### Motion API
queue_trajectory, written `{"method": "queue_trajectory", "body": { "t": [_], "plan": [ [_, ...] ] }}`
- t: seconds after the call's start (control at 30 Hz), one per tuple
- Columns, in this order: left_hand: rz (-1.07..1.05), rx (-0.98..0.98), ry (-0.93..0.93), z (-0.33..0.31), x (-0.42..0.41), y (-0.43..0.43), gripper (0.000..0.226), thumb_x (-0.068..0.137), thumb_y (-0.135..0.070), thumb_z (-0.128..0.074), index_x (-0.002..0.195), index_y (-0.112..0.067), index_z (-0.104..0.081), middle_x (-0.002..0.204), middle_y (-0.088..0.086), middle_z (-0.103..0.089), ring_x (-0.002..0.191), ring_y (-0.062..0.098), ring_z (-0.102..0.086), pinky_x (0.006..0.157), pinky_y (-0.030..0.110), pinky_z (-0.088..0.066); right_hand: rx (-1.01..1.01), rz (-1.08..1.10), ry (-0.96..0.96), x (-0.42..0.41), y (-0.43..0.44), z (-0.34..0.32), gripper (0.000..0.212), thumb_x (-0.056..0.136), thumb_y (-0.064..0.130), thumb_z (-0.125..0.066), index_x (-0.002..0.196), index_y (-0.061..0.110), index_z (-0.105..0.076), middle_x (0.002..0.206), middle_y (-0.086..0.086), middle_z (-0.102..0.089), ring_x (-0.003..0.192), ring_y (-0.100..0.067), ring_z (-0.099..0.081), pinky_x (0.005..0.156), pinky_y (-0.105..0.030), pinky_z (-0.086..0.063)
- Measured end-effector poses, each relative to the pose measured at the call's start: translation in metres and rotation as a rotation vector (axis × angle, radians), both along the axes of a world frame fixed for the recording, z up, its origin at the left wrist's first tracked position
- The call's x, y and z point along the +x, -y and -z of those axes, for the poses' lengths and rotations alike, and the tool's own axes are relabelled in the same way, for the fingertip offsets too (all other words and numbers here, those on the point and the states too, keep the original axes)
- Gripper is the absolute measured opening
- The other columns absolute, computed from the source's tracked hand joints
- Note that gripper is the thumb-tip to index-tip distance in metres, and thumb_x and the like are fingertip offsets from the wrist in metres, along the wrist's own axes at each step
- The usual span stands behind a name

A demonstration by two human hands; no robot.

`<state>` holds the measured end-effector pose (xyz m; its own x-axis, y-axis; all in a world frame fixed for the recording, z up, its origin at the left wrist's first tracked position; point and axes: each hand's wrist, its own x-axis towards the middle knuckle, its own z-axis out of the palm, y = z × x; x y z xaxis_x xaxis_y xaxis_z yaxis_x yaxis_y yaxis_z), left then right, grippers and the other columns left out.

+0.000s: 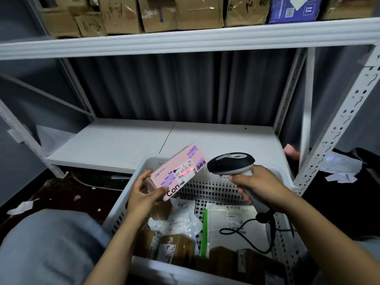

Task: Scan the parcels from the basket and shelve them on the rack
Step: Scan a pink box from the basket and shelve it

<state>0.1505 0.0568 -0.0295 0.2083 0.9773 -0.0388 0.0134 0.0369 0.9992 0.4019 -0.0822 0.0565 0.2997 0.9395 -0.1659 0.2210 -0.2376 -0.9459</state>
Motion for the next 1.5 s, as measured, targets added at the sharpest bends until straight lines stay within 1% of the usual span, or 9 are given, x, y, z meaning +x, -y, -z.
{"method": "queue_trajectory", "body": {
  "t": [0.13, 0.27, 0.47, 0.57, 0.77, 0.9, 1.03, 1.27, 1.5],
  "plan": [
    [0.004, -0.019, 0.005, 0.000, 0.000, -0.001, 0.070, 0.065, -0.006, -0.083, 0.123, -0.032, -0.055, 0.136, 0.011, -0.054, 0.101, 0.014, -0.060, 0.062, 0.019, -0.055, 0.009, -0.006, 0.014, 0.000, -0.002, 0.000, 0.025, 0.091, 0.013, -0.063, 0.067, 0.006, -0.059, 0.048, -0.002, -0.057, 0.041, -0.016, -0.051, 0.045, -0.025, -0.045],
    [0.023, -0.102, 0.069, -0.012, 0.000, 0.006, 0.081, 0.050, -0.032, -0.084, 0.126, -0.030, -0.056, 0.126, 0.012, -0.063, 0.102, 0.030, -0.066, 0.082, 0.047, -0.055, 0.067, 0.026, -0.020, 0.000, -0.001, 0.000, 0.020, 0.091, 0.016, -0.064, 0.076, 0.003, -0.063, 0.057, -0.007, -0.064, 0.049, -0.019, -0.058, 0.052, -0.028, -0.050],
    [0.067, -0.165, 0.138, -0.047, -0.002, 0.015, 0.030, 0.082, -0.018, -0.070, 0.111, -0.023, -0.063, 0.105, 0.005, -0.073, 0.097, 0.029, -0.069, 0.086, 0.047, -0.055, 0.292, 0.298, -0.069, -0.019, -0.009, -0.009, 0.014, 0.083, 0.010, -0.073, 0.094, 0.019, -0.071, 0.089, 0.000, -0.075, 0.081, -0.013, -0.069, 0.077, -0.026, -0.054],
    [0.087, -0.162, 0.152, -0.070, -0.012, 0.016, 0.017, 0.092, -0.022, -0.061, 0.109, -0.021, -0.063, 0.096, 0.000, -0.075, 0.087, 0.023, -0.069, 0.062, 0.031, -0.055, 0.355, 0.314, -0.139, -0.031, -0.015, -0.022, 0.020, 0.082, 0.010, -0.074, 0.098, 0.021, -0.072, 0.099, 0.000, -0.076, 0.095, -0.015, -0.068, 0.089, -0.033, -0.050],
    [0.239, -0.106, 0.136, -0.133, -0.041, 0.007, 0.028, 0.093, -0.042, -0.053, 0.118, -0.031, -0.060, 0.109, -0.008, -0.072, 0.097, 0.014, -0.068, 0.073, 0.030, -0.056, 0.433, 0.236, -0.159, -0.078, -0.042, -0.075, 0.019, 0.081, 0.008, -0.074, 0.093, 0.023, -0.071, 0.095, 0.009, -0.074, 0.088, -0.005, -0.067, 0.080, -0.024, -0.049],
    [0.315, 0.036, -0.009, -0.172, -0.066, -0.009, 0.050, 0.083, -0.023, -0.074, 0.124, -0.026, -0.045, 0.115, -0.005, -0.064, 0.091, 0.003, -0.064, 0.071, 0.019, -0.048, 0.483, 0.199, -0.106, -0.107, -0.070, -0.117, 0.020, 0.080, 0.009, -0.076, 0.097, 0.019, -0.073, 0.091, 0.010, -0.074, 0.084, -0.006, -0.066, 0.075, -0.021, -0.048],
    [0.126, 0.184, -0.135, -0.207, -0.095, -0.037, 0.064, 0.056, -0.028, -0.074, 0.117, -0.021, -0.054, 0.113, -0.003, -0.067, 0.100, 0.008, -0.063, 0.083, 0.024, -0.051, 0.533, 0.175, -0.103, -0.135, -0.101, -0.160, 0.016, 0.080, 0.010, -0.076, 0.089, 0.023, -0.072, 0.089, 0.009, -0.074, 0.083, -0.008, -0.066, 0.072, -0.023, -0.049],
    [-0.152, 0.290, -0.040, -0.277, -0.130, -0.084, 0.062, 0.056, -0.033, -0.080, 0.112, -0.015, -0.059, 0.104, -0.002, -0.069, 0.088, 0.010, -0.065, 0.069, 0.023, -0.048, 0.540, 0.168, -0.062, -0.165, -0.159, -0.231, 0.022, 0.079, 0.018, -0.077, 0.100, 0.014, -0.072, 0.092, -0.001, -0.073, 0.086, -0.019, -0.067, 0.075, -0.029, -0.052],
    [-0.602, 0.451, -0.194, -0.344, -0.140, -0.152, 0.096, 0.067, -0.049, -0.076, 0.144, -0.030, -0.023, 0.137, 0.003, -0.053, 0.119, 0.029, -0.055, 0.096, 0.039, -0.046, 0.542, 0.187, 0.022, -0.158, -0.227, -0.289, 0.030, 0.072, 0.023, -0.080, 0.097, 0.012, -0.071, 0.096, -0.010, -0.072, 0.093, -0.027, -0.067, 0.079, -0.043, -0.058]
  ]
}}
